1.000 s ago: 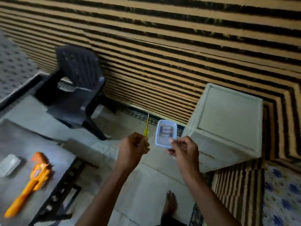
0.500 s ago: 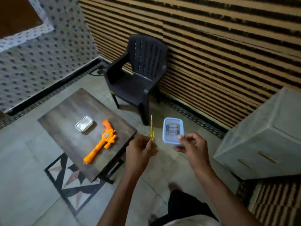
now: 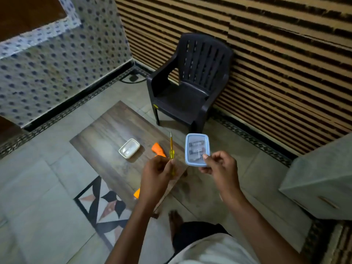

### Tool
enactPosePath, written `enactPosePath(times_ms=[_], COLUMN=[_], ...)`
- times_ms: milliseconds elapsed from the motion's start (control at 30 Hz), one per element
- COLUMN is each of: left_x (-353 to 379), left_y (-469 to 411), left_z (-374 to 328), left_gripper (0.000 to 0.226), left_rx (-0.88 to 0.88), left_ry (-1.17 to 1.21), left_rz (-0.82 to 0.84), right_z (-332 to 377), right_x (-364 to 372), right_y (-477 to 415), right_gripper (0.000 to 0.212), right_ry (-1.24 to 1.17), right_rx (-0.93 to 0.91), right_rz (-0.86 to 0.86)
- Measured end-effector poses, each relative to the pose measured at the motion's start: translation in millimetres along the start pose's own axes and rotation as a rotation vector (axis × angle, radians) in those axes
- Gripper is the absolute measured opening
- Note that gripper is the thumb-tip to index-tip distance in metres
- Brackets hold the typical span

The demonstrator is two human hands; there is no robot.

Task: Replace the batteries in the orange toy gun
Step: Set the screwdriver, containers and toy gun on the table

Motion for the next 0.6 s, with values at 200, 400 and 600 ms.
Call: enactPosePath(times_ms=[200,400,600], left_x=[-69.1,-132.1,-228.4], left_y=[-56.5,-116.8,-173.5], left_z=[6.6,33.1,51.2], left_gripper=[0.015,0.017,0.019], left_rx=[-0.099,-0.106,-0.063], left_ry=[0.082,0.121,0.150], left_rz=[0.060,0.178,0.368], right_z=[30.9,37.2,47.7], right_x=[83.6,163.2,269.7], right_y=[-11.7,-5.2,33.5], right_gripper=[0.020,0.022,0.023], right_ry=[-0.012,-0.014,-0.126], right_rx=[0.034,0.000,-0.006], right_rz=[-0.049,-0.160,-0.364])
Point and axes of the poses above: each hand's wrist, its own y-axis away from the middle knuckle, its own x-axis out of the palm, z = x × y, the point moved 4 cm from there along -y, towards the middle knuckle
